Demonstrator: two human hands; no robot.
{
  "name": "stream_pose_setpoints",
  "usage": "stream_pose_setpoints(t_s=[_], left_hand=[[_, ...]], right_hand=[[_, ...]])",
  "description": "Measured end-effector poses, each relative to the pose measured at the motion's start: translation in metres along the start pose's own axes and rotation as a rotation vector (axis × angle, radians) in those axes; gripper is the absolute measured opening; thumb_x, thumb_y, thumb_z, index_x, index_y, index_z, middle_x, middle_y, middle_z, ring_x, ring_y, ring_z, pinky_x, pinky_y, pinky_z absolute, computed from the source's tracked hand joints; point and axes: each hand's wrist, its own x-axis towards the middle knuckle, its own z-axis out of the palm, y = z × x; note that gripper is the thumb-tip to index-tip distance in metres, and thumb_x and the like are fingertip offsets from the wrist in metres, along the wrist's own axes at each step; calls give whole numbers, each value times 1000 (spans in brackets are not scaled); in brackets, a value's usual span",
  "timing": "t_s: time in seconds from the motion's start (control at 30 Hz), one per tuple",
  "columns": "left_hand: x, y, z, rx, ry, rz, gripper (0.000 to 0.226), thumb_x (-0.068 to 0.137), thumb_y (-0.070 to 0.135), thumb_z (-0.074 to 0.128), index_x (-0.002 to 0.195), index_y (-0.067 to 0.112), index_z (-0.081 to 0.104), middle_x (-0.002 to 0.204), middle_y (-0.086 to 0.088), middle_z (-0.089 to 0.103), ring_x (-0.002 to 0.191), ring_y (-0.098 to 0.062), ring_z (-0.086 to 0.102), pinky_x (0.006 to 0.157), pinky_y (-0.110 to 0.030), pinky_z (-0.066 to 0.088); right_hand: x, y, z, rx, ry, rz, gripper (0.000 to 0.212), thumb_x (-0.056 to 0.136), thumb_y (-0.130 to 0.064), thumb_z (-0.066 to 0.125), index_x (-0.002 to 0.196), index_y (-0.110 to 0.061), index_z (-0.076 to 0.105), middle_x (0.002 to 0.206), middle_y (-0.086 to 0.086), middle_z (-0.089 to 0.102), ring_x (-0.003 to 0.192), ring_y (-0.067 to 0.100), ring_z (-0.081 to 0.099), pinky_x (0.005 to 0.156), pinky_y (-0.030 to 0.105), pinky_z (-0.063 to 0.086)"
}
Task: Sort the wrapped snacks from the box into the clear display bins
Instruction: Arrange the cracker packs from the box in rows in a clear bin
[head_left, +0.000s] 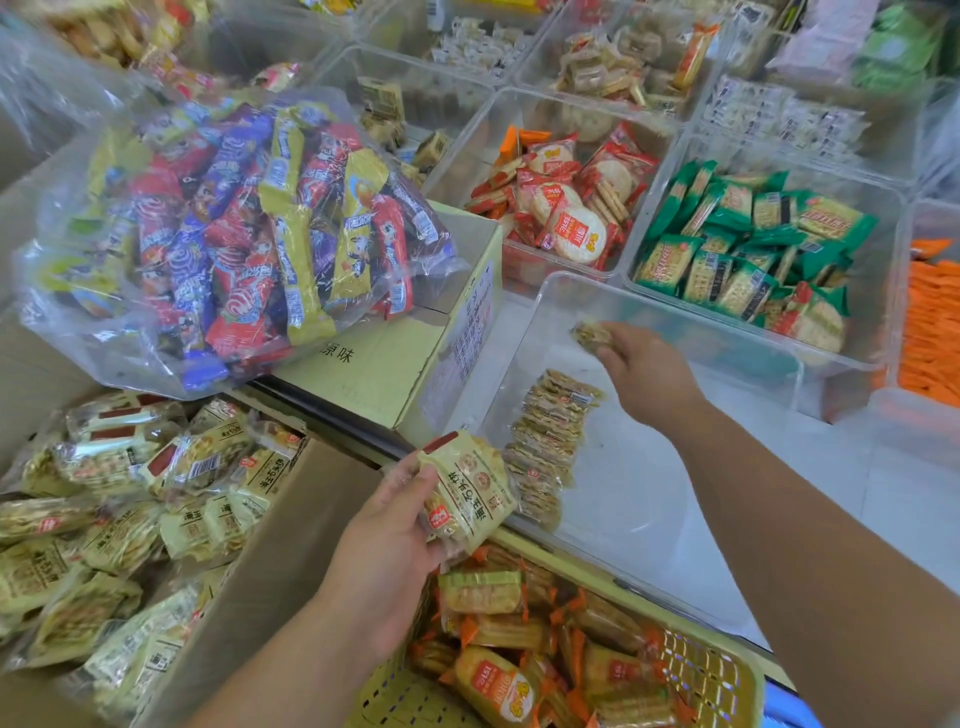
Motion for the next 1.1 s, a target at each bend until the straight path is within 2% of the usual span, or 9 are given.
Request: stream_pose_setpoints(t_s=[0.13,0.2,0.27,0.33,0.43,0.57,0.83,0.97,1.1], left_hand=[[-1,2,-1,-11,-6,-3,51,86,31,61,134,15,58,127,-12,72,117,-28,69,80,-41,56],[-1,2,0,-28,1,-6,52,87,30,61,136,14,58,127,-12,72,116,-28,70,73,-37,59],[-1,1,1,-43,10,-6,52,87,30,61,136,12,57,127,-14,72,112,-29,70,65,-32,60],[-1,1,2,-39,14,-6,54,86,30,61,137,12,57,128,-13,71,117,-29,69,75,-38,59],[-1,2,1,-47,15,-10,57,86,30,62,139,13,55,130,-11,71,122,-30,66,96,-49,53],[-4,5,2,-60,2,-18,56,86,32,62,139,15,56,132,-10,70,124,-30,65,97,-49,53],[-9,13,7,-127,6,-29,56,88,30,59,140,9,54,129,-16,70,120,-37,67,69,-40,63],[-9,20,8,-122,-14,20,56,87,29,60,139,8,55,128,-19,70,118,-36,68,82,-42,64],[-5,25,14,-115,-16,71,51,86,25,62,134,8,58,123,-21,71,112,-35,71,79,-42,64]], right_hand=[[17,12,25,-31,-244,88,39,104,-33,52,141,-20,57,137,10,61,123,32,55,97,34,42],[18,9,33,92,-281,162,42,104,-37,52,143,-22,55,140,8,58,123,30,55,97,35,45],[21,2,36,165,-299,183,44,103,-39,51,144,-23,53,142,7,57,123,30,55,99,43,50],[23,-5,38,136,-334,146,49,103,-38,52,149,-23,46,149,8,50,129,31,51,105,47,47],[22,-13,42,105,-361,112,56,101,-39,55,153,-28,38,154,6,44,136,31,45,108,40,43],[18,-11,50,79,-361,88,55,102,-40,55,153,-31,37,155,6,44,136,30,45,107,37,38],[13,-13,46,-11,-318,61,67,99,-50,55,157,-31,27,160,5,37,142,30,40,113,41,35],[-14,-23,32,-6,-201,18,66,99,-51,54,156,-26,33,159,4,38,144,28,36,116,43,31],[-71,-57,13,191,-97,-123,60,96,-55,55,149,-28,45,153,-1,46,141,20,40,115,41,35]])
